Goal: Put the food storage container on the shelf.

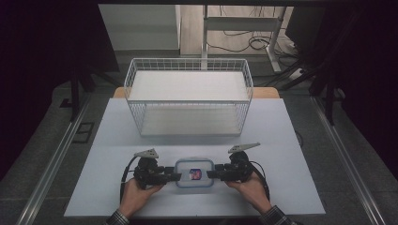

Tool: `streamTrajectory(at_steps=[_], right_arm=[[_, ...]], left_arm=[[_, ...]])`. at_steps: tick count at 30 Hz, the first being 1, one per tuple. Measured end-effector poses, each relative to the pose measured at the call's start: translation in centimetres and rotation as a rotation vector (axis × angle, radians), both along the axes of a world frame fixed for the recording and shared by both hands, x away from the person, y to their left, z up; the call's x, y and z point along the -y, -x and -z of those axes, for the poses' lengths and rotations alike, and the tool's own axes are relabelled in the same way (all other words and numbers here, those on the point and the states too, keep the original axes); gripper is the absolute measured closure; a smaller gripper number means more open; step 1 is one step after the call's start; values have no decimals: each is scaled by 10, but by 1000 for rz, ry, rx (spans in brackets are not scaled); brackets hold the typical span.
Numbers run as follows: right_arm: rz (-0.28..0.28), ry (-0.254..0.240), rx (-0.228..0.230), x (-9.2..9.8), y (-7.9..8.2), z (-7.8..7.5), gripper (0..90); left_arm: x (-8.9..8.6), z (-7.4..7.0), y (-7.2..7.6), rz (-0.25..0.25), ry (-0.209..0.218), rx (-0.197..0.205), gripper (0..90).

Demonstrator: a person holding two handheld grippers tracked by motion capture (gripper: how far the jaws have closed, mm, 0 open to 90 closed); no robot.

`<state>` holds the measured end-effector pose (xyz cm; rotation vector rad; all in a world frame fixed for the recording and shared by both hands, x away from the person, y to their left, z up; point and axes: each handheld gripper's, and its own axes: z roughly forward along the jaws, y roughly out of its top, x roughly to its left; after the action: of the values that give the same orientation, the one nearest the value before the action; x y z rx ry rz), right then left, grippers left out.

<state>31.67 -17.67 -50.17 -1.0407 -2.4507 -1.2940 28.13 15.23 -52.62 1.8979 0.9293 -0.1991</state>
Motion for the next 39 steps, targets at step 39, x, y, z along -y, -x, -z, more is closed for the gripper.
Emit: streamTrajectory(at_steps=[39], right_arm=[[17, -218, 76, -2, -41, -74, 589]], left_arm=[[-26, -88, -47, -58, 139, 74, 581]])
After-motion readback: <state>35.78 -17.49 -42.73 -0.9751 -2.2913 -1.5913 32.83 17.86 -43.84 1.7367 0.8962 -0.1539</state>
